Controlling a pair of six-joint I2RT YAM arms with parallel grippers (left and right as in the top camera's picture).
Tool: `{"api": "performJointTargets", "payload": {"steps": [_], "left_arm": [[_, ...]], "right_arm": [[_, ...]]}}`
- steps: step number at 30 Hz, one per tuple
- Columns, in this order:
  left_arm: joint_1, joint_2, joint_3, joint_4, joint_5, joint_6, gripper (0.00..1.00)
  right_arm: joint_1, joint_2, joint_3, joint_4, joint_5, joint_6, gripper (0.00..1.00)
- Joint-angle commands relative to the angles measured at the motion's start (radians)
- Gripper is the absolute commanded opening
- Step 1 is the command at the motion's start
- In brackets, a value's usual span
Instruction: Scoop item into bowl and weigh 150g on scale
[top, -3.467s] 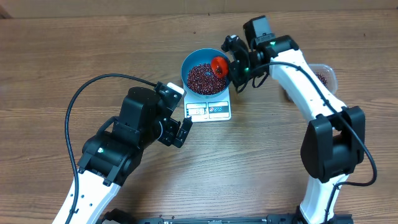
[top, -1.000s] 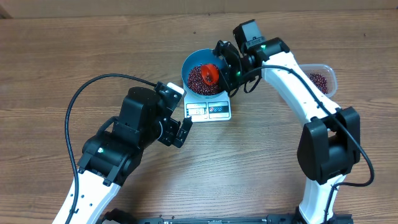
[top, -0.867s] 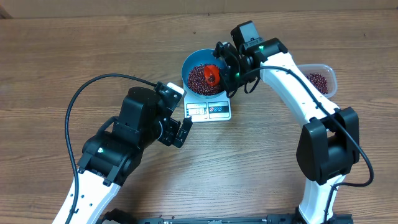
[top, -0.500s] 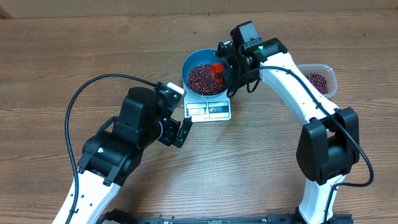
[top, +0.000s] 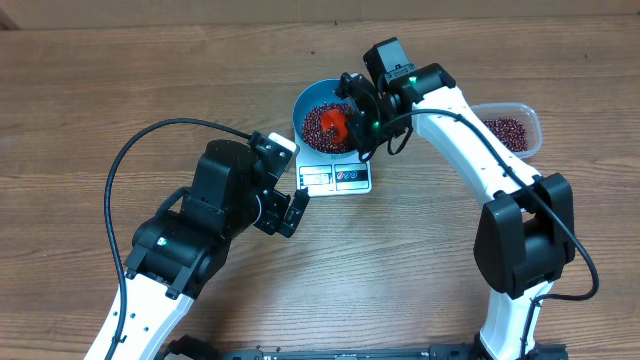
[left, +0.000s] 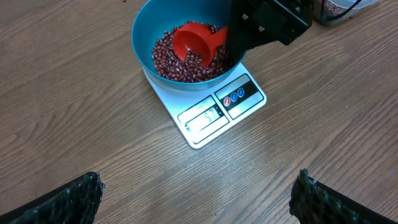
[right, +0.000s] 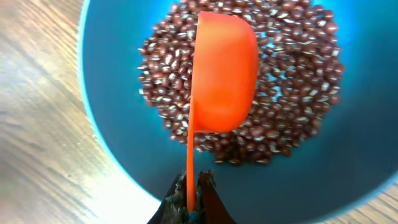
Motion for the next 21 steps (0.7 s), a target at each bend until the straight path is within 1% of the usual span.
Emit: {"api": "performJointTargets", "payload": {"steps": [1, 8, 11, 16, 21], "left_arm": [[0.004, -0.011, 0.008, 0.003, 0.011, 0.016, 1.00], [0.004, -0.011, 0.008, 0.003, 0.011, 0.016, 1.00], [0.004, -0.011, 0.008, 0.003, 0.011, 0.016, 1.00], [0.004, -0.011, 0.008, 0.003, 0.011, 0.016, 0.99], [0.004, -0.011, 0.008, 0.003, 0.011, 0.016, 1.00]], "right_arm": [[0.006, 0.010, -0.009, 0.004, -0.084, 0.004, 0.03], [-0.008, 0.010, -0.009, 0.034, -0.269, 0.010, 0.04], [-0.026, 0.010, -0.008, 0.037, -0.275, 0.050, 0.04], [-0.063, 0.010, -0.008, 0.037, -0.354, 0.053, 0.04], [-0.094, 0.010, -0.008, 0.037, -0.379, 0.053, 0.04]]}}
